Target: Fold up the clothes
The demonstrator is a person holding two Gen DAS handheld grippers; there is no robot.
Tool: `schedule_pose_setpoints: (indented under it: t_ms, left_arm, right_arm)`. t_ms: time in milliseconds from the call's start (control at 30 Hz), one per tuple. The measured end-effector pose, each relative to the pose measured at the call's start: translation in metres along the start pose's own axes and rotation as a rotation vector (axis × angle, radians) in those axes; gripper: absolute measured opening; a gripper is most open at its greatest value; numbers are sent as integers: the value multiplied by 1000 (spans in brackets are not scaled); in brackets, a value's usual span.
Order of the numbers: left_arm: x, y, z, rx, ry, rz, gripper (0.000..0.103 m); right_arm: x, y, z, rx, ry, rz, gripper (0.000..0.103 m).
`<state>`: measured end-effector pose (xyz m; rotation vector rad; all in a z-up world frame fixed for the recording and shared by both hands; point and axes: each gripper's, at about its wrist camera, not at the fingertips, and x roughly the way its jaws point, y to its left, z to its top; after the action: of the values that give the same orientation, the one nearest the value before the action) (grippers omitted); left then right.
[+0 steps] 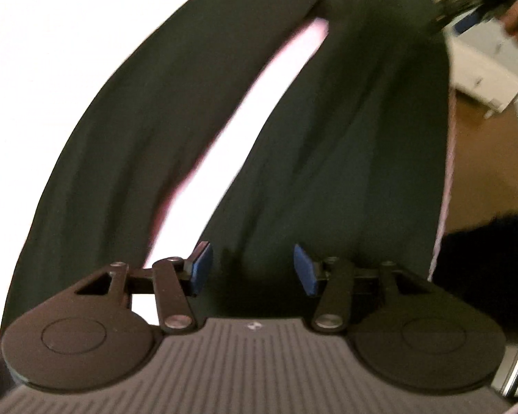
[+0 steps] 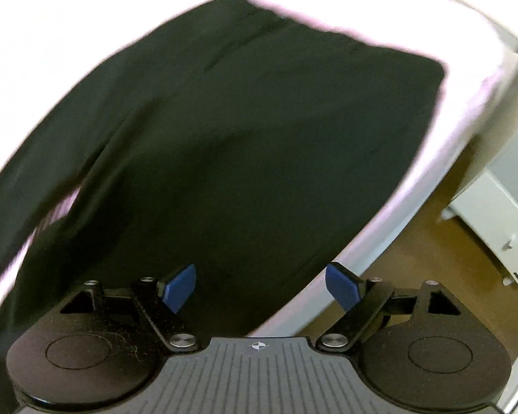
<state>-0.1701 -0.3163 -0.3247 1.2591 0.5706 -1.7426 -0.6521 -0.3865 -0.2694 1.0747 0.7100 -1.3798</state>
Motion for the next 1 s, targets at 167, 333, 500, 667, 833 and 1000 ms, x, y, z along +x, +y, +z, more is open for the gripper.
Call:
schedule_pose_setpoints:
  t_ms: [167, 333, 500, 667, 833, 1000]
  left_arm:
    - [35, -45, 85, 96, -78, -108, 48]
    - [67, -88, 146, 198, -127, -186, 48]
    - [104, -109, 183, 222, -62, -231, 51]
    - [91, -100, 189, 192, -11, -179, 51]
    - [46, -60, 170, -49, 76, -62, 51]
    - [-12, -15, 117, -362, 127, 60, 61]
  right_arm:
    - [13, -70, 55, 102, -93, 2, 85]
    - [41, -120, 99, 211, -106, -27, 65]
    - [58, -144, 116, 153, -61, -107, 60]
    - [16, -142, 117, 176, -92, -115, 64]
    - [-22, -99, 104, 61, -31, -12, 93]
    - [-61, -39, 79, -126, 89, 37, 93]
